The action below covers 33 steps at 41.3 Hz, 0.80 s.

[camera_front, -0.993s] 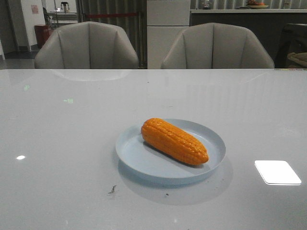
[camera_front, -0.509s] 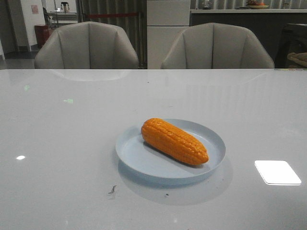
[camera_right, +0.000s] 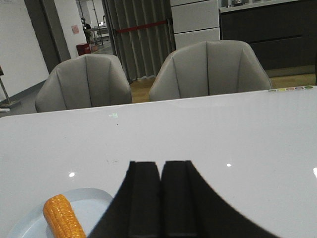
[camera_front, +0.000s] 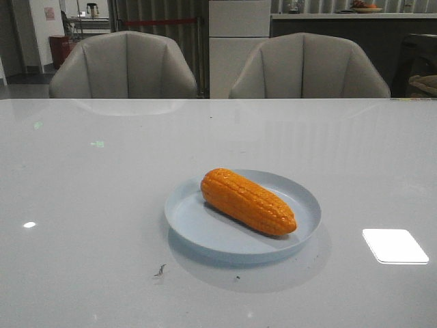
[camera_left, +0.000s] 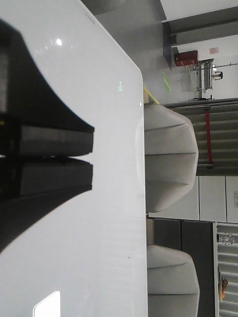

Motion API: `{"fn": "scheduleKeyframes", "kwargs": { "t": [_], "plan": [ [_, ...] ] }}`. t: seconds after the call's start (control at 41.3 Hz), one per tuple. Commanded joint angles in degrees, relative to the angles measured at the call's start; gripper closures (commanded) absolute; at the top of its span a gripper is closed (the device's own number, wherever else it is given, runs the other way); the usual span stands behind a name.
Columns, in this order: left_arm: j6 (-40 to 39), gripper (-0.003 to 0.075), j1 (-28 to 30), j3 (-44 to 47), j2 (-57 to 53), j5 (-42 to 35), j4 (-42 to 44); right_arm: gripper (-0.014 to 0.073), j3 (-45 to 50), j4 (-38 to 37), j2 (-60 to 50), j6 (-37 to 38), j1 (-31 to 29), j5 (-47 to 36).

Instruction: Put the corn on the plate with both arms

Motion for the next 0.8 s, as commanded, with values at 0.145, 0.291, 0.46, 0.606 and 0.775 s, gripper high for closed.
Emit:
{"fn": "scheduleKeyframes", "kwargs": {
  "t": [0.145,0.291,0.46,0.606,0.775],
  "plan": [
    [-0.7,0.0626,0.1,2.1,-1.0,-5.3,-0.2,0.0536,8.3,-2.4,-5.5,3.3,0.0,-5.2],
    [-0.7,0.0626,0.1,2.1,-1.0,-5.3,-0.2,0.0536,8.5,-2.4,-5.6,3.3,0.0,-2.6],
    [-0.7,0.0626,0.1,2.1,-1.0,-5.3,-0.2,0.0536,8.5,-2.4,-5.6,3.3,0.0,-2.4],
    [-0.7,0.0626,0.1,2.1,-1.0,-5.3,-0.2,0.0536,8.5,-2.4,-5.6,3.3,0.0,-2.4],
    [-0.7,0.0626,0.1,2.1,-1.0,-5.3,-0.2,0.0536,8.5,-2.4,-5.6,3.3,0.0,-2.4]
  ]
}}
